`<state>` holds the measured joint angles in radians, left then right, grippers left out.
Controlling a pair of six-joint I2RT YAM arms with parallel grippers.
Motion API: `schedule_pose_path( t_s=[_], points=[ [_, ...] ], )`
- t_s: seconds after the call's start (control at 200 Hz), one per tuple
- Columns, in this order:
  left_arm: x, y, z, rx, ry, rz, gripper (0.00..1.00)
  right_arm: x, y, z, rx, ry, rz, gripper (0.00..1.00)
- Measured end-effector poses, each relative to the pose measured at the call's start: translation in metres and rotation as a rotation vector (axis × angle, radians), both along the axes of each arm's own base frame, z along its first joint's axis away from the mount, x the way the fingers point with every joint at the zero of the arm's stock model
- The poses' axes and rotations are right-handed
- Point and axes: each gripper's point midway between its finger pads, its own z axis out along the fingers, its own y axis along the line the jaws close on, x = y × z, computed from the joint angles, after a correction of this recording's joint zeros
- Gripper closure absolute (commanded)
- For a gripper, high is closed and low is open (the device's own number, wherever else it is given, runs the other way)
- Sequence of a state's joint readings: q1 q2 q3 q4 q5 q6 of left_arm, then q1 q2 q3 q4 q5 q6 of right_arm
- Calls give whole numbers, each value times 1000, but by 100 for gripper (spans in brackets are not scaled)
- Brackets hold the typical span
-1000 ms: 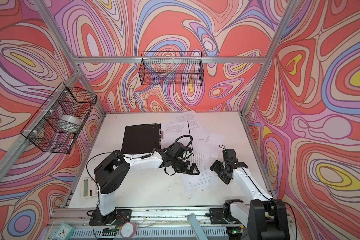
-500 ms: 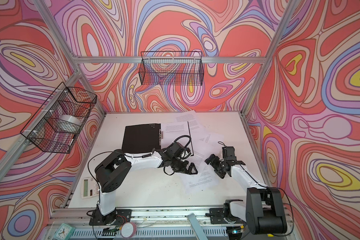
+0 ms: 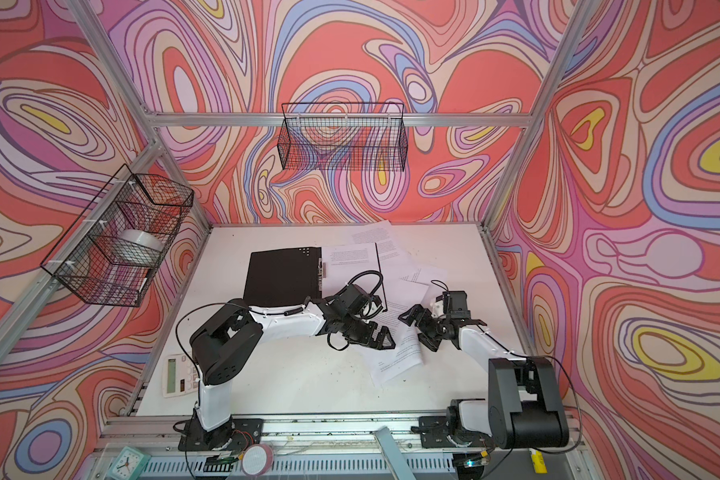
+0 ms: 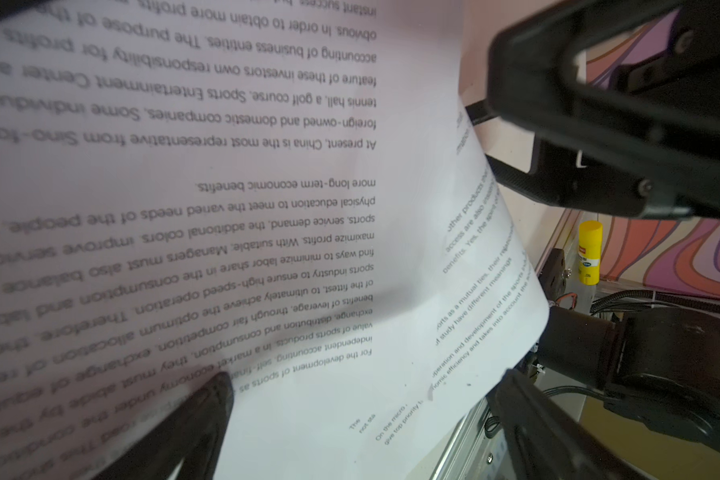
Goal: Put the files into the folder
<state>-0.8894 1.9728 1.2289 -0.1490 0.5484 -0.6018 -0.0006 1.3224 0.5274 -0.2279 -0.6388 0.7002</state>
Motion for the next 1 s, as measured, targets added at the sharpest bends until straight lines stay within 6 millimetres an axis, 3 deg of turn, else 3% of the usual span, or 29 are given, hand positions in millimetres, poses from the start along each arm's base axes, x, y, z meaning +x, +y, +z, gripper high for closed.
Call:
schedule_pose_path(
  t_s=[0.406, 0.691, 1.002],
  points=[
    [0, 0, 0, 0, 0, 0, 0, 19, 35, 43, 175, -177, 122, 2],
    [0, 1, 0, 2, 5, 7, 0, 24, 54, 32, 187, -173, 176, 2],
    [5, 3, 0, 3, -17, 13, 0, 52, 47, 40, 48, -250, 198, 3]
  ],
)
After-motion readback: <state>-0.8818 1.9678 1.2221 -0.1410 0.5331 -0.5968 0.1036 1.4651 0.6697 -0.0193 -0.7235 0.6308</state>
